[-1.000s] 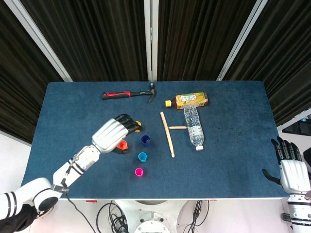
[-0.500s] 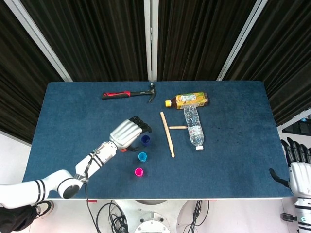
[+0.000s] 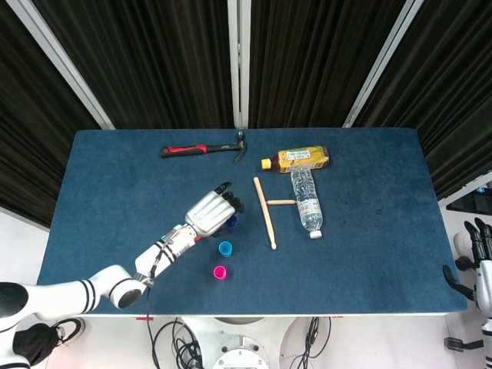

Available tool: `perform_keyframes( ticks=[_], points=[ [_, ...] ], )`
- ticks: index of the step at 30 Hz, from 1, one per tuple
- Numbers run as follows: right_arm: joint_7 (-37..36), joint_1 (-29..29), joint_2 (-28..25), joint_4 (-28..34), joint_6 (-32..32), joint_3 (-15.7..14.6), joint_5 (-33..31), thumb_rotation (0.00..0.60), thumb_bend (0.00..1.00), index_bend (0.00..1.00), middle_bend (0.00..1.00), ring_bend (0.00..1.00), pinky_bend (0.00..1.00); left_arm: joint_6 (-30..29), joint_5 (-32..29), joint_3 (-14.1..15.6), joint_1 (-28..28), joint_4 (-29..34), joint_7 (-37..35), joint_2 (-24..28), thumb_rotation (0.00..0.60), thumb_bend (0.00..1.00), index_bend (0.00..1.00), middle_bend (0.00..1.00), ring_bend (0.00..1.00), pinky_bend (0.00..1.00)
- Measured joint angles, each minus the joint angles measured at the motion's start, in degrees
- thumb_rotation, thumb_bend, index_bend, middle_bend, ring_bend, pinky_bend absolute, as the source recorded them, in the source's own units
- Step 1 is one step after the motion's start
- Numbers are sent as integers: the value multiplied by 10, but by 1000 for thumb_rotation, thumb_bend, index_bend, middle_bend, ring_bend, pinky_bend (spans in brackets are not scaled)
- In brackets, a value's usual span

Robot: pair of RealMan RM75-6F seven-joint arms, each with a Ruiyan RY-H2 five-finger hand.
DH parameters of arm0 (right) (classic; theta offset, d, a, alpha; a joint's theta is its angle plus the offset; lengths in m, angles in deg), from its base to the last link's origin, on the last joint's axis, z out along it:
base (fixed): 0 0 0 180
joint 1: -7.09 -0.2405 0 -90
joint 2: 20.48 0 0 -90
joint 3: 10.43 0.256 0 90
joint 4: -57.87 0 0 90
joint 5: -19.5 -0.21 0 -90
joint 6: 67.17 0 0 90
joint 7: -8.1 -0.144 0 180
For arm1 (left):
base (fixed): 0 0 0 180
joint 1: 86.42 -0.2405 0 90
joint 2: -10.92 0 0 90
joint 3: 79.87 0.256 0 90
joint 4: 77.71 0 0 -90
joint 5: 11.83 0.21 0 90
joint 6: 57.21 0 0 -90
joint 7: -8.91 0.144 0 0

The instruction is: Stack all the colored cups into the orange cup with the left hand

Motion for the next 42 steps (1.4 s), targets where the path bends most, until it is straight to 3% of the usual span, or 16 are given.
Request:
perform_keyframes(
  ticks=[29,42],
  points=[
    [-11,-2,7,-17,20,3,-9,600,259,0,0,0,0,16,-6,31,23,-106,10,-73,600,211,358,338,303,95],
    [-7,-5,7,-16,32,3,-13,600,266,0,0,0,0,10,13,40,25,-136,-4,-85,600,239,420,396,415,126]
  ],
)
